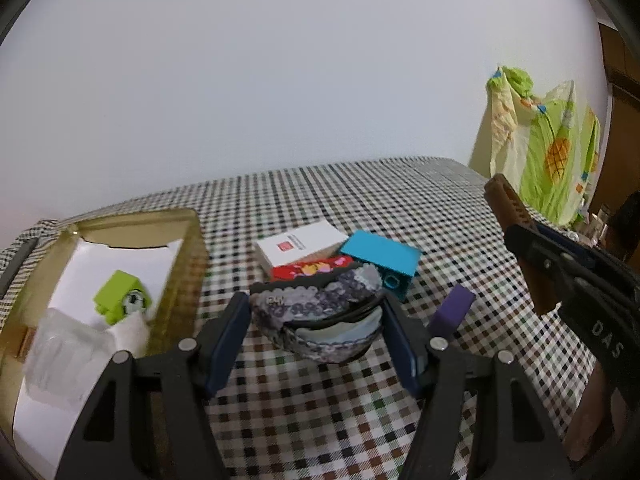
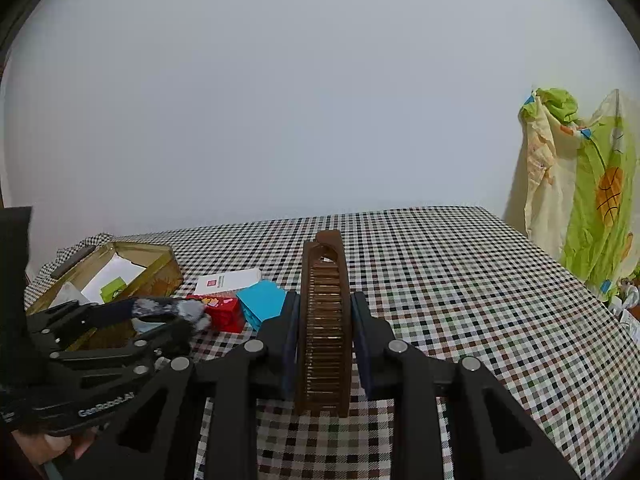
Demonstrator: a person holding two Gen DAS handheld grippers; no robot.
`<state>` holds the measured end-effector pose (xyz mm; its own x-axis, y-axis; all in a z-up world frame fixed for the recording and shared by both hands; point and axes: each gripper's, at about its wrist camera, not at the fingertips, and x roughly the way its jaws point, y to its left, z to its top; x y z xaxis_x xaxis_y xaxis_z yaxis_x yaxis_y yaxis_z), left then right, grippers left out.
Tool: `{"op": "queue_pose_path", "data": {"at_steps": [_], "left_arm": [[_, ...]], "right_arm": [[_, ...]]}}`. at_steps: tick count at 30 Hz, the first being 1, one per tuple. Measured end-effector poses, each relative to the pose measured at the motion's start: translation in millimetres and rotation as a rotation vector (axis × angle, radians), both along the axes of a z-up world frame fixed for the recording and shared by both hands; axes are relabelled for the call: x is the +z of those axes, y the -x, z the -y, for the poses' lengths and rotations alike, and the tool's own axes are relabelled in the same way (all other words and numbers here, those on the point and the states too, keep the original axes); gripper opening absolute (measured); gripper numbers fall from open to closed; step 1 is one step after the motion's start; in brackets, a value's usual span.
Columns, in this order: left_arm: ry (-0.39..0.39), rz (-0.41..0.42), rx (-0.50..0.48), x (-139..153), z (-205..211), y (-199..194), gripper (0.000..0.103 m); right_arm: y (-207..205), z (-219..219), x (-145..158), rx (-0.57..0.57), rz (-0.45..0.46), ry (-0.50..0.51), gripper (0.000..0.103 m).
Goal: Organize rigid objects
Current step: 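Grasp the grey patterned pouch with the left gripper while the right gripper holds the rack, then carry the pouch and the brown rack over the gold tray with both grippers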
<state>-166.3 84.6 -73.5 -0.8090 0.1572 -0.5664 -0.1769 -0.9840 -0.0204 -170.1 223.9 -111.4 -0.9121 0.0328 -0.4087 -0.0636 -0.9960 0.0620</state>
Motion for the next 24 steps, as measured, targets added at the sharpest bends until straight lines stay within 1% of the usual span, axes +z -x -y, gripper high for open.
{"op": "queue_pose_path", "data": {"at_steps": [7, 18, 24], "left_arm": [[-0.003, -0.073, 0.043, 7, 8, -18, 0.065], [-0.021, -0.125, 0.069, 13, 16, -32, 0.065], [-0.032, -0.157, 0.093, 16, 18, -39, 0.065]], "right_arm": [[-4, 8, 2, -0.001, -0.028, -0.007, 0.027], [-8, 24, 4, 0.029, -0.06, -0.022, 0.027], [-14, 31, 6, 0.04, -0.098, -0.029, 0.027]]}}
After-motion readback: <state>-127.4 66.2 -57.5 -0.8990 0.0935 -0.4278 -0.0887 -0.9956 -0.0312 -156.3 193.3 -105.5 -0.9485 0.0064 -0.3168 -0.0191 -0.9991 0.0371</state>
